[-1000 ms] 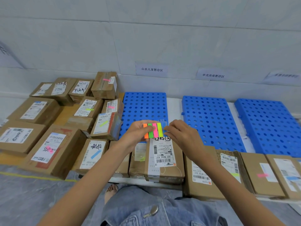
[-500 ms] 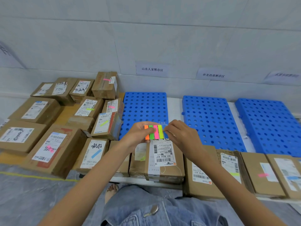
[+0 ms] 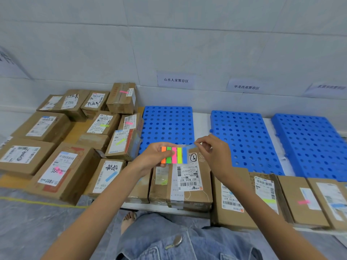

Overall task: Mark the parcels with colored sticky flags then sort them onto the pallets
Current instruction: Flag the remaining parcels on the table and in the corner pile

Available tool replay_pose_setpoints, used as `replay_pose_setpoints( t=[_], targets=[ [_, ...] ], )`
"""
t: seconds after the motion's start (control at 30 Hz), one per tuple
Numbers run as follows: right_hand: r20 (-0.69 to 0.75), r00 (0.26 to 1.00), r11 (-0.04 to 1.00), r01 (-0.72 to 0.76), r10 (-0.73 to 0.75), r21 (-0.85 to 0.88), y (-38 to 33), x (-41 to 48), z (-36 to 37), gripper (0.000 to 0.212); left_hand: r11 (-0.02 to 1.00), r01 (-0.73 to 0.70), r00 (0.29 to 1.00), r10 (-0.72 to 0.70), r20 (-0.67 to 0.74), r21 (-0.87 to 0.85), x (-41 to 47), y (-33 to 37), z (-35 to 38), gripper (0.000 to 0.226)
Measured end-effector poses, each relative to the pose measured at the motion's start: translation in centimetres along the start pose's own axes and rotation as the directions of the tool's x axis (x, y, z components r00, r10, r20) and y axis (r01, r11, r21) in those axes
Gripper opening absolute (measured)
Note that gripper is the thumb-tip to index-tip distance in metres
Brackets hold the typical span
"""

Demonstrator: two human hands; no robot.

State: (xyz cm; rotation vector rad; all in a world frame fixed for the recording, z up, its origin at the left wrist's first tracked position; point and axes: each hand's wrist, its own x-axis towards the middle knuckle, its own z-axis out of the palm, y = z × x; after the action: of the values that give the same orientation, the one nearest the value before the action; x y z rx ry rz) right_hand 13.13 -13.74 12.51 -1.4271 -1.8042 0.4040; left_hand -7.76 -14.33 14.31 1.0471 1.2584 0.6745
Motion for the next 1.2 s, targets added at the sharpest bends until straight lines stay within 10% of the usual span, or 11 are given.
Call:
replay_pose_setpoints(
  t=[0.17, 0.47, 0.63, 0.73, 0.9, 1.2],
  targets=[
    [-0.028, 0.993, 0.981, -0.112, 0.118, 0.161, 1.3, -1.0, -0.4, 0.007, 0.992, 0.112, 0.989, -0.117, -0.093, -0.052, 0.6, -2.6, -2.3, 0.019],
    [0.241, 0.951, 0.978, 0.207, -0.192, -0.038, 5.3, -5.0, 2.5, 0.008, 0.934, 0.309, 0.868, -0.354, -0.348, -0.179, 2.9, -10.4, -1.8, 0.013],
    [0.255, 0.911, 0.924, 0.362, -0.323, -0.126, 6.2, -5.2, 1.9, 0.014, 0.879, 0.279, 0.923, -0.133, -0.362, 0.388, 4.0, -12.4, -1.8, 0.016],
    [0.233, 0.967, 0.984, 0.133, -0.102, -0.12, 6.5, -5.4, 1.5, 0.025, 0.662, 0.199, 0.925, 0.116, -0.361, 0.723, 4.3, -12.0, -2.3, 0.028],
    [0.43, 0.839, 0.854, -0.462, 0.333, 0.239, 5.0, -5.7, 2.3, 0.056, 0.898, 0.068, 0.99, -0.007, -0.141, 0.434, 3.0, -7.5, 1.3, 0.045],
    [0.333, 0.894, 0.733, -0.439, 0.299, 0.52, -0.7, 1.2, 5.5, 0.05, 0.977, -0.209, 0.924, 0.209, -0.321, 0.034, 1.5, -1.8, -2.1, 0.049]
  ],
)
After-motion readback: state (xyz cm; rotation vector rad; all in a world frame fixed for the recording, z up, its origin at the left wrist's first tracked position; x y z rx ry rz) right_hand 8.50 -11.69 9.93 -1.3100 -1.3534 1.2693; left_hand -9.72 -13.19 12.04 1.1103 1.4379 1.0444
